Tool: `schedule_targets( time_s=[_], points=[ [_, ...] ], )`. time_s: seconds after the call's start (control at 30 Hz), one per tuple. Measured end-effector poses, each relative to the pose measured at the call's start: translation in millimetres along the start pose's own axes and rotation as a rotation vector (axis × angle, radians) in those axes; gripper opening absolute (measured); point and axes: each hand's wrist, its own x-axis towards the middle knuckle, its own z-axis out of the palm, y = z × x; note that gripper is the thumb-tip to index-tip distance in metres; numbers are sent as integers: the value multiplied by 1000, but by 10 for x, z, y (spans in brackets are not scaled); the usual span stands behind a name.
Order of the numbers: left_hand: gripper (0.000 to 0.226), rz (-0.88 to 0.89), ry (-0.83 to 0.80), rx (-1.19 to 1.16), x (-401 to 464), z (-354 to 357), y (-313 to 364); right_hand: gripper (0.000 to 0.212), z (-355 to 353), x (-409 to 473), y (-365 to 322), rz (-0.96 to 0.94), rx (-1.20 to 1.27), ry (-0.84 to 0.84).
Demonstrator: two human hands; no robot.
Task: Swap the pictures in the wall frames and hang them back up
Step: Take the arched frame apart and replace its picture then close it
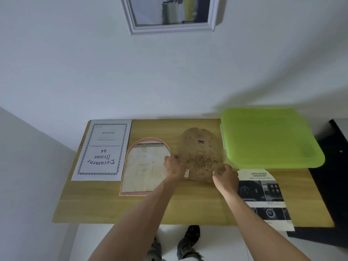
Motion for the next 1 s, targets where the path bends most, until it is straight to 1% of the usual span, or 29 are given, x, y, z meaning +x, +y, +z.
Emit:
schedule_targets(
  time_s=[0.1,0.23,0.3,0.4,0.5,0.6,0.7,0.83,0.9,1.0],
  points=[
    [45,33,20,-1,-8,-240,-74,53,34,-68,-64,-82,86,-16],
    [42,101,76,23,-2,-663,-236,50,75,-234,-333,-223,211,-64],
    [39,114,90,17,5,-881,-329,57,138,-295,-467,-290,228,-108],
    [36,124,109,20,-15,-1188,-496,67,261,-398,-627,-353,190,-161],
    [34,122,118,16,-51,-1433,-687,71,396,-553,-751,-351,160,-229],
    [38,98,138,19,-62,-1596,-902,75,570,-682,-819,-357,134,-260],
    [40,91,145,21,-59,-1687,-1088,72,715,-804,-875,-377,84,-234],
    [35,99,160,28,-48,-1740,-1287,68,877,-937,-885,-379,33,-219],
    [34,103,149,32,-32,-1746,-1352,68,933,-977,-874,-375,14,-205],
    [38,104,114,63,-11,-1754,-1421,66,985,-1022,-868,-363,-23,-186]
  ],
)
